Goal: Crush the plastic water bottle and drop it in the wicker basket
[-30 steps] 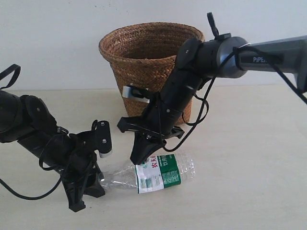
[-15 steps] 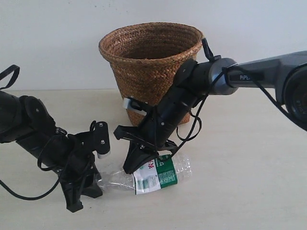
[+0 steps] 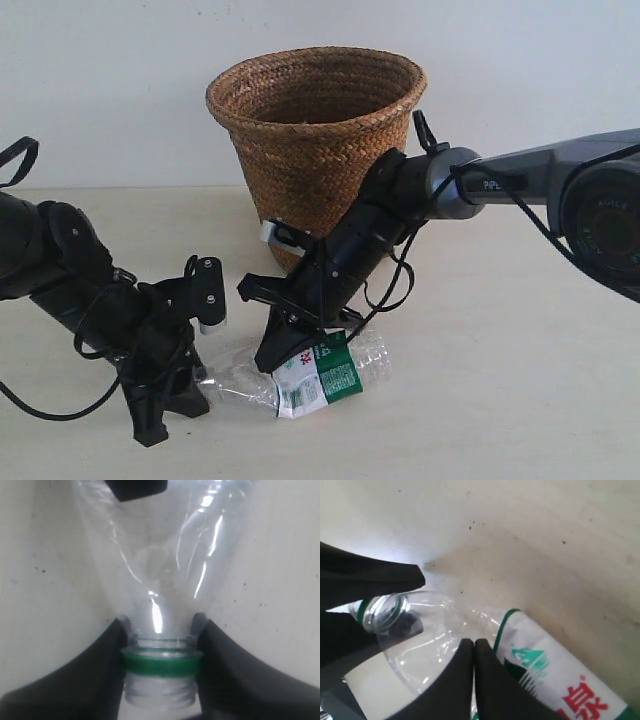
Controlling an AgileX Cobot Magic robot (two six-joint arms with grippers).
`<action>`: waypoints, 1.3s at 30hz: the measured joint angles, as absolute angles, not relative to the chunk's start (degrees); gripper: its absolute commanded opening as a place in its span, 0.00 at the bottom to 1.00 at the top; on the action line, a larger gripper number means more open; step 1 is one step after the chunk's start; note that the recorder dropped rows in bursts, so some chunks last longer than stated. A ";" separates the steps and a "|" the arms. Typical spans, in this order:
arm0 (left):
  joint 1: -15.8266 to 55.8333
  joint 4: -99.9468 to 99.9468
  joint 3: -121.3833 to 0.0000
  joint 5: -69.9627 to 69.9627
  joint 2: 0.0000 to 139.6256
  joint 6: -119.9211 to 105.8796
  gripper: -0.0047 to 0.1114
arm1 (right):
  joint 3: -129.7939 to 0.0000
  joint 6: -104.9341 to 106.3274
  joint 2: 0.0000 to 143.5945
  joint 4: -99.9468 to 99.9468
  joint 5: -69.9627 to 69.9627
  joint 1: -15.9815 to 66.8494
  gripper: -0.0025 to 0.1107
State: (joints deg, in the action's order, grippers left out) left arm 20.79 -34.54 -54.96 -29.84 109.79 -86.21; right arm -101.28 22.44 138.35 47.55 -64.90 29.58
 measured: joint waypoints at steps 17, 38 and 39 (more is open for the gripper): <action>21.00 -35.75 -55.06 -30.88 109.79 -86.66 0.08 | -101.92 15.45 136.97 39.59 -66.31 30.25 0.02; 21.26 -37.17 -55.26 -31.29 107.09 -89.15 0.08 | -91.76 23.46 109.76 26.05 -69.51 18.62 0.02; 21.26 -37.17 -55.26 -31.75 106.30 -89.84 0.08 | -90.49 23.46 108.23 25.37 -69.51 16.78 0.02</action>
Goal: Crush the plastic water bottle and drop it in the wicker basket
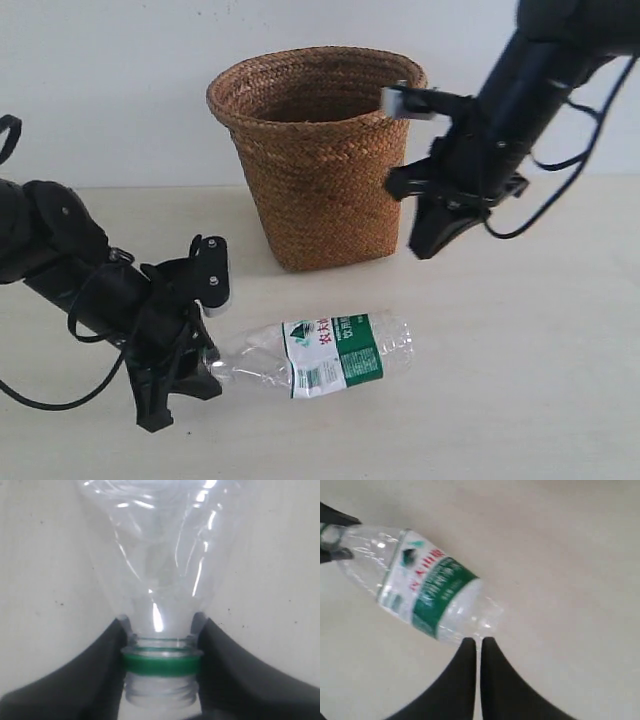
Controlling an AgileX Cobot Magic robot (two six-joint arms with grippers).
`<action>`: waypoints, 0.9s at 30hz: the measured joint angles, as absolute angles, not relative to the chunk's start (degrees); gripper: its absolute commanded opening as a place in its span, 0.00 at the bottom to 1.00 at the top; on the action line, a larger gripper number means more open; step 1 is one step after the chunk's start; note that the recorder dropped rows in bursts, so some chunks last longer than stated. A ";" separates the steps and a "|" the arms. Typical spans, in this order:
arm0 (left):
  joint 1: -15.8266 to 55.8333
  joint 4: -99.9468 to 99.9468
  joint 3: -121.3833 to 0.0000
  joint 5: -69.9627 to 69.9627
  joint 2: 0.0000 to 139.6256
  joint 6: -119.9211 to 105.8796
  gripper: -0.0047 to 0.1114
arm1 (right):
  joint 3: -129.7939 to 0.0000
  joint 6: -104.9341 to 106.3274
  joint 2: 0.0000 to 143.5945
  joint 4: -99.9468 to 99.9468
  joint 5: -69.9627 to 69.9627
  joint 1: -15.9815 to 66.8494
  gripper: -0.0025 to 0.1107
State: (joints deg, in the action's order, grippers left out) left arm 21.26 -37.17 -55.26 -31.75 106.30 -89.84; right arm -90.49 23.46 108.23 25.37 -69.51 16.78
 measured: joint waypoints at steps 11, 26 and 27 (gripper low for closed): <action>21.26 -37.17 -60.34 -50.59 95.93 -90.62 0.08 | -79.66 25.41 100.57 22.88 -68.58 3.62 0.02; 21.26 -39.61 -78.61 -23.10 91.12 -80.95 0.62 | -72.68 25.54 100.44 24.26 -57.17 1.94 0.02; 21.26 -39.73 -80.33 -20.87 93.03 -80.73 0.75 | -72.68 25.54 100.44 24.68 -57.17 1.94 0.02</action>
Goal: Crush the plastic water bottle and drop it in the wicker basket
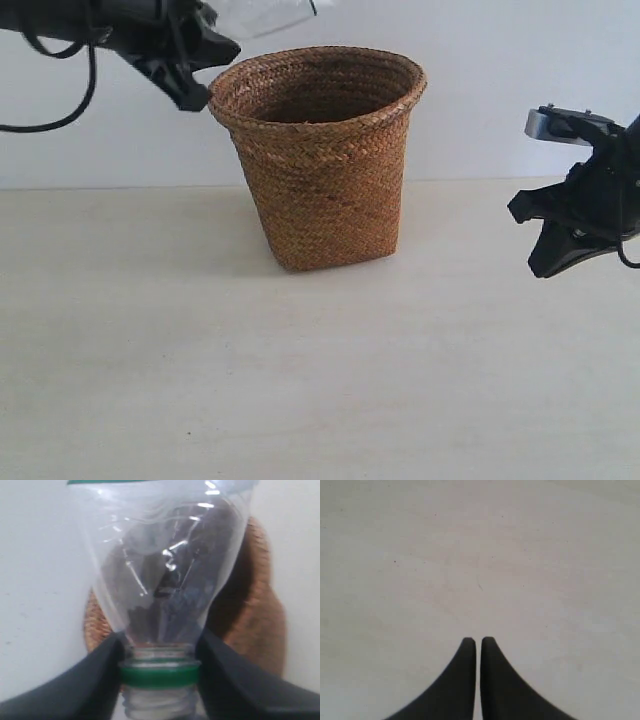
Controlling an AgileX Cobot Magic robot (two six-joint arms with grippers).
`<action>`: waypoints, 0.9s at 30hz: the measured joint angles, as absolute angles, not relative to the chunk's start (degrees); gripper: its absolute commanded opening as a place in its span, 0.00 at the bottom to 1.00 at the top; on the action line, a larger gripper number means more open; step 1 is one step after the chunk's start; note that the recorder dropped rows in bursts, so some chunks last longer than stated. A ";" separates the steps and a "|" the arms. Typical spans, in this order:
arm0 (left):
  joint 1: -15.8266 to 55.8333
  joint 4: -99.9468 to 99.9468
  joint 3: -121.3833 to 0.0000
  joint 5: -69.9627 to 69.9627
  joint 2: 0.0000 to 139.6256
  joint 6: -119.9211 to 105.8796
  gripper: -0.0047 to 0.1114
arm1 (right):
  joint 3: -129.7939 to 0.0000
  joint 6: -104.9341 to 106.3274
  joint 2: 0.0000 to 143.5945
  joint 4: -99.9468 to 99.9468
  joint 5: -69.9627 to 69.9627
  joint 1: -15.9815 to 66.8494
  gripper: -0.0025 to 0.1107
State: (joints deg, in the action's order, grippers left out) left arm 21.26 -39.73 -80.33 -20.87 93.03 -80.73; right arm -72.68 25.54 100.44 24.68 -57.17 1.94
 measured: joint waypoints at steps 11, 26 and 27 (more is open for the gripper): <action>21.26 -38.70 -87.75 -18.28 103.52 -80.36 0.68 | -72.68 25.96 100.44 25.47 -56.49 1.90 0.02; 19.98 -16.29 -87.83 -42.19 93.89 -58.33 0.08 | -73.95 25.45 99.36 17.18 -53.64 1.90 0.02; 18.89 -12.11 -87.87 -46.99 92.92 -53.42 0.08 | -74.17 23.48 98.34 13.77 -53.37 1.90 0.02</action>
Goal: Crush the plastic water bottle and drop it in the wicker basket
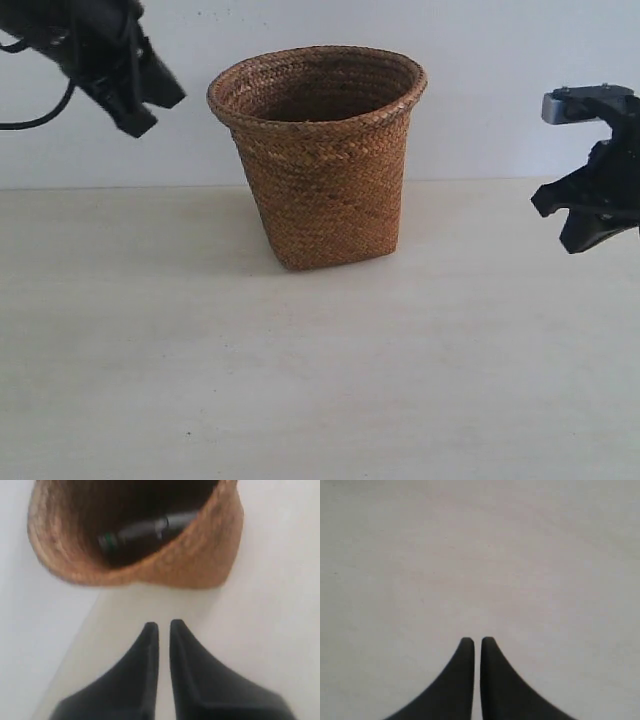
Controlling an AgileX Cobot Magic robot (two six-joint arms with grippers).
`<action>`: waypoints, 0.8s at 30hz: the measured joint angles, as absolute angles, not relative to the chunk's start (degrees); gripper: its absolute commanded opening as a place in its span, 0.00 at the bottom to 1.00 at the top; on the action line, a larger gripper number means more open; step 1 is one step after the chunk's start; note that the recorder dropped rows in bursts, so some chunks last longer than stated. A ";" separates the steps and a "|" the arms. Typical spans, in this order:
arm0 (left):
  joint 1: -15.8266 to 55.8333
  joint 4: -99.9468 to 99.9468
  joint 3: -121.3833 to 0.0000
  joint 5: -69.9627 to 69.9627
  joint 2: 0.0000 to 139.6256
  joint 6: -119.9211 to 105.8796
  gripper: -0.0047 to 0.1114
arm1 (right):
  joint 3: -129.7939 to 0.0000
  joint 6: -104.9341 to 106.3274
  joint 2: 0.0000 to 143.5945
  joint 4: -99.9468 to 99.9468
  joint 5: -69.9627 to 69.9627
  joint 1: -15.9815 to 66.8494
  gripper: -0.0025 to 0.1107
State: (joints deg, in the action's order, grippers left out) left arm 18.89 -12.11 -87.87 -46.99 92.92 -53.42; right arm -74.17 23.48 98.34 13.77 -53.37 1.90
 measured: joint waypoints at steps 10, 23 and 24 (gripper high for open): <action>6.65 -3.50 -84.79 -66.62 84.65 -31.51 0.08 | -74.17 16.39 88.31 6.35 -57.81 -3.71 0.02; 5.27 -4.90 -53.44 -36.08 54.99 -21.08 0.08 | -45.45 16.03 49.48 6.83 -26.25 -3.84 0.02; 5.27 -5.64 -50.96 -33.48 51.68 -20.94 0.08 | -42.92 16.03 45.99 6.94 -23.77 -3.84 0.02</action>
